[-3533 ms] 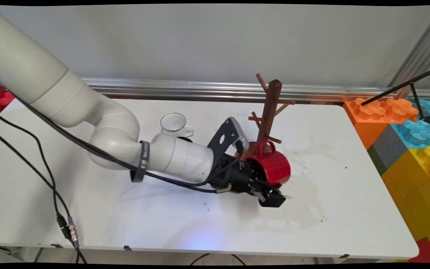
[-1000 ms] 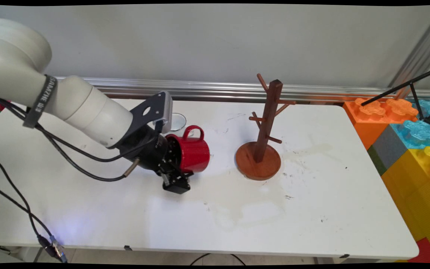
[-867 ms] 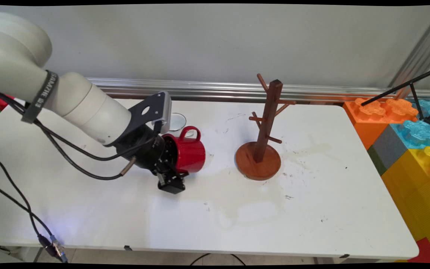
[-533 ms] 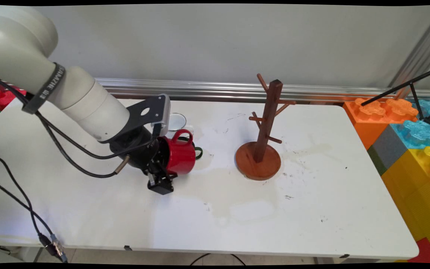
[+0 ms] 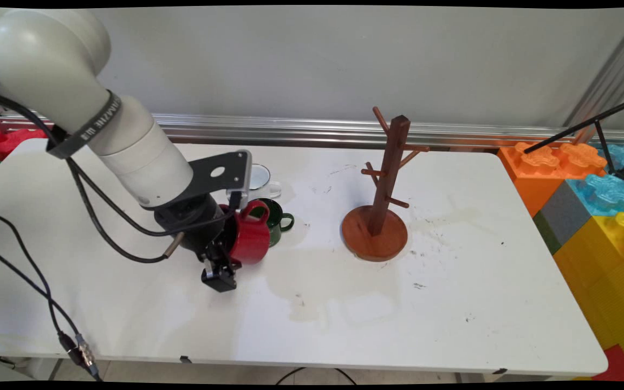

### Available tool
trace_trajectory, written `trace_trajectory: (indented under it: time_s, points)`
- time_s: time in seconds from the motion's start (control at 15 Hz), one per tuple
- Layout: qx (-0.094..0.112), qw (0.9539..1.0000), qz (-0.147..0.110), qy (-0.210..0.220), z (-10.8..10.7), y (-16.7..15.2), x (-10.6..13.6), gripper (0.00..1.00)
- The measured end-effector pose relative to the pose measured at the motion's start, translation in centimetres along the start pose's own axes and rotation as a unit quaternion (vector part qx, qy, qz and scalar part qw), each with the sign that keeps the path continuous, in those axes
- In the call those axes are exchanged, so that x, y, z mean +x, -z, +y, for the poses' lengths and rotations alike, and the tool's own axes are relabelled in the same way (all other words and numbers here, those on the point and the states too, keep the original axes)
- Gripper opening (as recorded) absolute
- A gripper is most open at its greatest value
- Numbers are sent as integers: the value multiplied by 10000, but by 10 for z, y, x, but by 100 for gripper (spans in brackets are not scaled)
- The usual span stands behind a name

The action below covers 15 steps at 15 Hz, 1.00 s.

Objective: Place the picked object on the table

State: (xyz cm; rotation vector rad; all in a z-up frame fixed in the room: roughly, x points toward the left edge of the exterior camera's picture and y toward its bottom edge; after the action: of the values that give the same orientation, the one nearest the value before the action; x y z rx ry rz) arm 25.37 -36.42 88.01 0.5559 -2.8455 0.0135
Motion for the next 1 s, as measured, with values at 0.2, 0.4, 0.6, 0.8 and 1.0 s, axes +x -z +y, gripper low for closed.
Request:
trace_trajectory:
  time_s: [0.2,0.4,0.6,0.8,1.0]
  points:
    - [-61,9997,-216,10,-1,-6,3,0]
    - [-134,9990,-436,-4,-3,-14,5,0]
    - [-219,9978,-629,-10,-7,-25,7,0]
    - [-325,9965,-772,-62,-11,-39,11,0]
    - [-415,9955,-837,-124,-13,-47,17,0]
